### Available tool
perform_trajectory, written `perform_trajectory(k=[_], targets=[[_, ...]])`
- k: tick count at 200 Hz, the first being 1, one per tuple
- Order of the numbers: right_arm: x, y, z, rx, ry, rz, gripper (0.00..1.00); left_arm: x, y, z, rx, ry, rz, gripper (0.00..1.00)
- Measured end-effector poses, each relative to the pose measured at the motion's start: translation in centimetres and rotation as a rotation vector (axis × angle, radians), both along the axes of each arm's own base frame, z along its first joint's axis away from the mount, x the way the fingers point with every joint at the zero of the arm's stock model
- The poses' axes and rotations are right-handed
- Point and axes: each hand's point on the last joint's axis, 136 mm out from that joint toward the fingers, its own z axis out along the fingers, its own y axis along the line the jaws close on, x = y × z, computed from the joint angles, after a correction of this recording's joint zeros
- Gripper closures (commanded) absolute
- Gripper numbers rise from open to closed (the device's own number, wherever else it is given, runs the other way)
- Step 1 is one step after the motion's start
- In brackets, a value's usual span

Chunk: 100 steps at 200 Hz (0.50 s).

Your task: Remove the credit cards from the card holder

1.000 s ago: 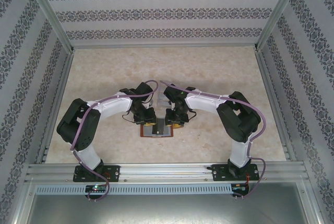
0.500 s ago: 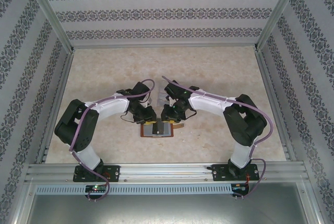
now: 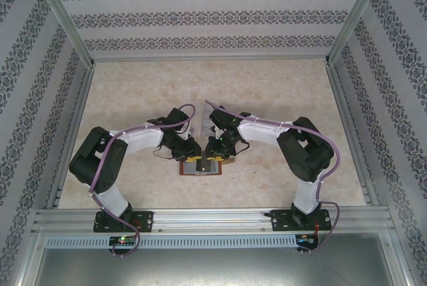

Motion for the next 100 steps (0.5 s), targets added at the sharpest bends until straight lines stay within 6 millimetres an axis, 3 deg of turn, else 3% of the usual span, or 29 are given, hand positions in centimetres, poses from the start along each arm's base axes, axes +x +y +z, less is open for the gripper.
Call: perform_trajectory(k=[100], targets=[[0.05,-0.06,0.01,0.005,0.004,0.0,0.72,0.0,0.22,-0.69,0.018,0.005,0.0,0.81]])
